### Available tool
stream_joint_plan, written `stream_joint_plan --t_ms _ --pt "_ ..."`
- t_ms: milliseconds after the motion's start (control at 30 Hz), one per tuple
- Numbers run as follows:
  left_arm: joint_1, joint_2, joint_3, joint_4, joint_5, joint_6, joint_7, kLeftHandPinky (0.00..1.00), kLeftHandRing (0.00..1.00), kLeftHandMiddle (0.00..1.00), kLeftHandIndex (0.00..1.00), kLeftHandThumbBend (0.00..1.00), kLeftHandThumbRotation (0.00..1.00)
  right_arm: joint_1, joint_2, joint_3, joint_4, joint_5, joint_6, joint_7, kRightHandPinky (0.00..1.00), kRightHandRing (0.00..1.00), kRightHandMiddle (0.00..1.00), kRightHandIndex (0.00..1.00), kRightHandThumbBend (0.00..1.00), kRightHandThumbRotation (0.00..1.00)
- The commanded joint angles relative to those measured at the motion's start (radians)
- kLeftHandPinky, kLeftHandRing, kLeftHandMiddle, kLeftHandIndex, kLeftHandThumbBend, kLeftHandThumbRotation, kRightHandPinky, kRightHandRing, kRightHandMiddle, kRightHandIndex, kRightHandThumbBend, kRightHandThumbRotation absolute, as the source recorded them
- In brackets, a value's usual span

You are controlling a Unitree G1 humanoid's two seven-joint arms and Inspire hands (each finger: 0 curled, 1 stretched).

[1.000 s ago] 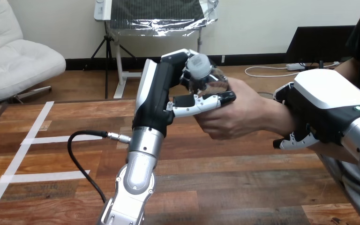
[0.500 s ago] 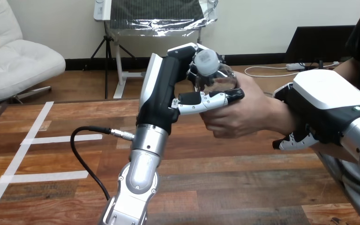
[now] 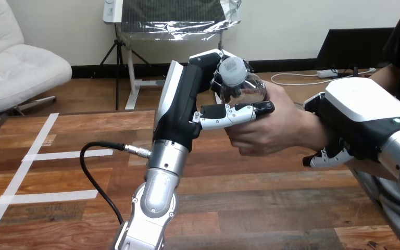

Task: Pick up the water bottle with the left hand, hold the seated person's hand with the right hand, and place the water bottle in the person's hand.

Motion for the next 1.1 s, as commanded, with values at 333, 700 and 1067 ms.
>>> stream_joint_plan --t_ms 333,700,1067 --pt "-0.024 -0.024 -0.027 -0.095 -0.022 -0.020 -0.028 0.34 0.40 0.44 0.45 0.71 0.00 -0.056 0.009 -0.011 -0.021 -0.002 -0.001 -0.010 0.36 0.44 0.52 0.53 0.67 0.00" --pt "-0.022 -0.022 -0.027 -0.097 -0.014 -0.019 -0.027 0.34 0.40 0.44 0.45 0.71 0.00 -0.053 0.006 -0.016 -0.018 0.004 -0.011 -0.017 0.37 0.44 0.51 0.53 0.67 0.00" --pt "-0.020 0.006 -0.041 -0.130 0.000 0.047 -0.081 0.40 0.47 0.51 0.50 0.71 0.00 -0.049 -0.002 -0.020 -0.013 0.001 -0.027 -0.026 0.38 0.46 0.54 0.54 0.70 0.00"
